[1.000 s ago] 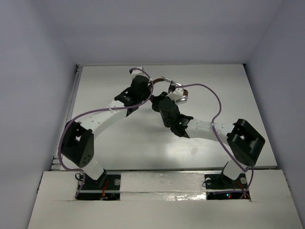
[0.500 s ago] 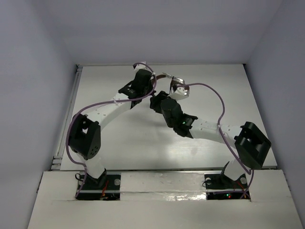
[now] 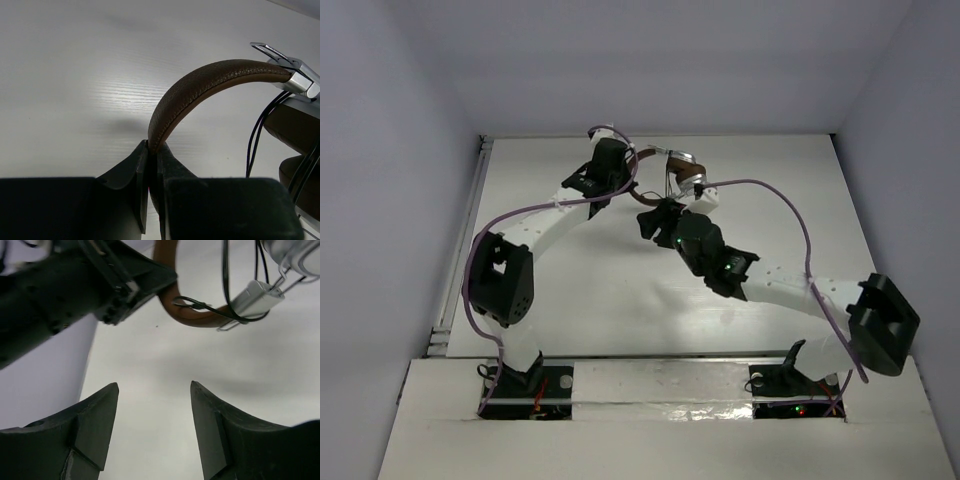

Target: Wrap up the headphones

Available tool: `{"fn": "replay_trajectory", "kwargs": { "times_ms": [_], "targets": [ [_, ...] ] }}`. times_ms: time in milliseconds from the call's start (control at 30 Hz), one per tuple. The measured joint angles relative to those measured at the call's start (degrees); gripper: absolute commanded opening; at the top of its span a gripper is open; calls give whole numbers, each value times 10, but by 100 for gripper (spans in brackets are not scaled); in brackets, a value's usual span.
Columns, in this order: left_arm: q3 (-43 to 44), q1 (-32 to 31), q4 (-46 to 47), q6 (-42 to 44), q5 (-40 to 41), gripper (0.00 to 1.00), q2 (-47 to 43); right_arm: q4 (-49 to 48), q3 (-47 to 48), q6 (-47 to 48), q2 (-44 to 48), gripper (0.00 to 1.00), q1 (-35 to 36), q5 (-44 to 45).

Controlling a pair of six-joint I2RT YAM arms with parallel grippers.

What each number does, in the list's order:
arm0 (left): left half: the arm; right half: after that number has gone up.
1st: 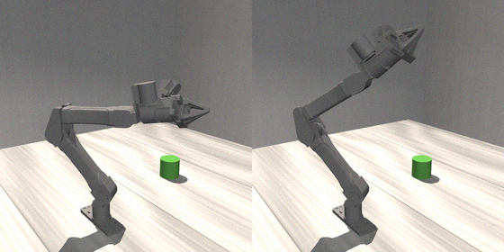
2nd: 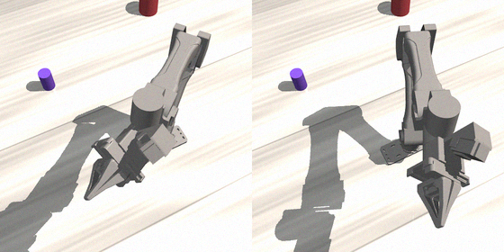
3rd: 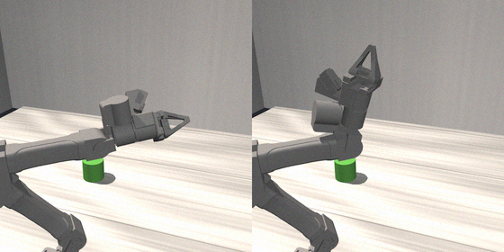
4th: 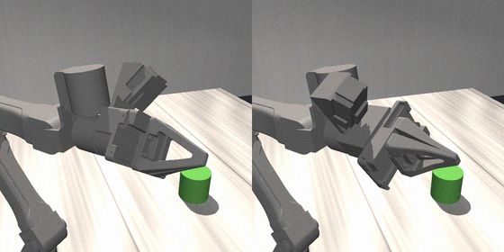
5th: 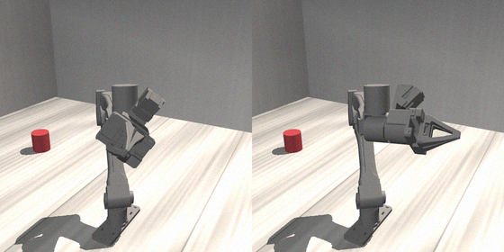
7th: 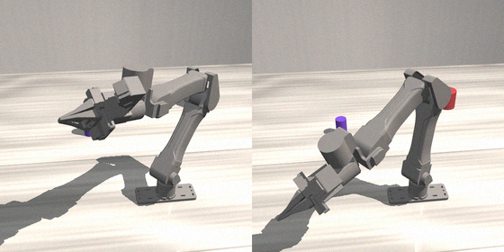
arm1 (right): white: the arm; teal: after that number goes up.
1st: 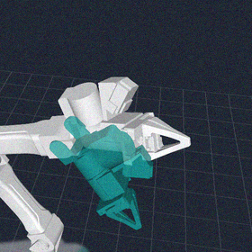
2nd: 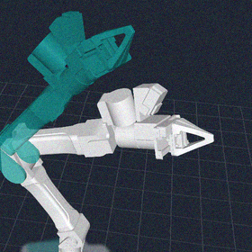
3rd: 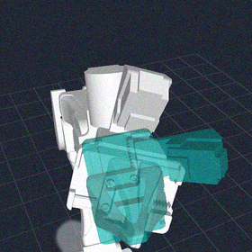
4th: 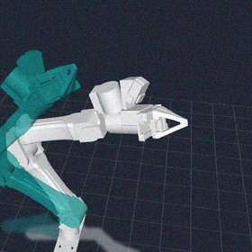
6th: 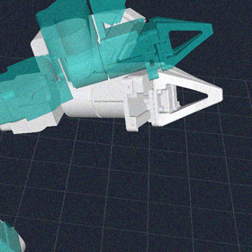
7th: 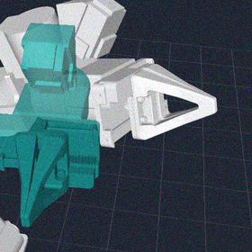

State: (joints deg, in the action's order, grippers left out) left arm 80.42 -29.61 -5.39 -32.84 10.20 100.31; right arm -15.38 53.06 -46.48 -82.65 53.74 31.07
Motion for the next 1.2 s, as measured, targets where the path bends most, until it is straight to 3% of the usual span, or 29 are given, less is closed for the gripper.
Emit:
{"fn": "replay_trajectory", "kwargs": {
  "times_ms": [67,133,233,567,667,700,800,1033,1200],
  "targets": [
    [0,0,0,0,-2,0,5,0,-11,4,31,66,0,-16],
    [0,0,2,0,-5,0,12,0,-24,11,68,56,0,-33],
    [-3,0,16,0,-11,0,27,4,-48,28,129,0,0,-53],
    [-17,0,44,0,-25,0,103,86,-148,72,366,0,0,-32],
    [-17,0,47,0,-27,0,125,114,-163,76,407,9,0,-20],
    [-17,0,47,0,-27,0,131,122,-168,77,417,21,0,-17],
    [-17,0,50,0,-27,0,146,136,-186,76,438,43,0,-3],
    [-16,-3,55,7,-27,0,175,157,-201,75,442,70,0,22],
    [-15,-4,61,11,-27,23,181,171,-201,75,441,91,0,36]
  ]
}}
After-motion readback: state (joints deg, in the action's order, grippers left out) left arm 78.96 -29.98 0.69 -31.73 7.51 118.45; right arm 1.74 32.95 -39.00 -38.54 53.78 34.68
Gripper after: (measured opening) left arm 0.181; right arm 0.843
